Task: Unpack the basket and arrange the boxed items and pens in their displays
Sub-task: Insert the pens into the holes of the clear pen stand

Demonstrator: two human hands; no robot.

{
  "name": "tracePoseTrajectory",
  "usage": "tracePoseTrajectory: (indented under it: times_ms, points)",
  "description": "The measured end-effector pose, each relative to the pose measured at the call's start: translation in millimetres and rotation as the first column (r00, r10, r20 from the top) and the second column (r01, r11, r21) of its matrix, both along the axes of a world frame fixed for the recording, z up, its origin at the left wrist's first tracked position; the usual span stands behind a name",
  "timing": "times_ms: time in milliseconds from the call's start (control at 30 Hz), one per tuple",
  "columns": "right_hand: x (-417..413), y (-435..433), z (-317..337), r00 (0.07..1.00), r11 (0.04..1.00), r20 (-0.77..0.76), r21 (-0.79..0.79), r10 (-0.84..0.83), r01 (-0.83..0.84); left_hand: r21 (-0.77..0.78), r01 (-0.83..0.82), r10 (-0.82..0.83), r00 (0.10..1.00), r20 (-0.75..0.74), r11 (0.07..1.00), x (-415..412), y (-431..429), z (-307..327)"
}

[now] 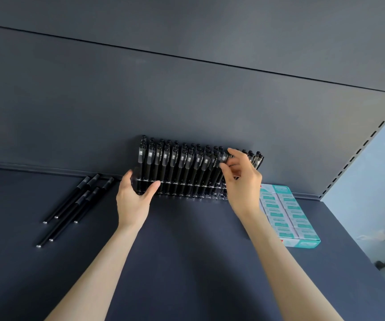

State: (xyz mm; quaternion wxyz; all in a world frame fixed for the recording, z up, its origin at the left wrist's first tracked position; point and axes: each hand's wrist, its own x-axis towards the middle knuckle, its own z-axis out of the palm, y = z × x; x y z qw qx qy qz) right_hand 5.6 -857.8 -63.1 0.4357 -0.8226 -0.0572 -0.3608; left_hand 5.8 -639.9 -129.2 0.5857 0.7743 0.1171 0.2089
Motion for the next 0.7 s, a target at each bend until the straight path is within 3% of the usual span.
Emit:
tracePoseTrajectory:
  times_ms: [567, 700]
  points:
    - [-9.2, 2.1, -0.5, 0.998, 0.997, -0.056, -0.076, -0.033, 0.029, -0.016, 0.013, -0.014, 1.000, -0.027, 1.000, -3.6, -1.6, 3.6]
    - [-22.7, 3.6, -0.1, 0.997, 0.999, -0.063, -0.001, -0.044, 0.044, -0.012, 0.003, -0.004, 0.999, -0.038, 1.000, -11.2, -3.0, 9.4]
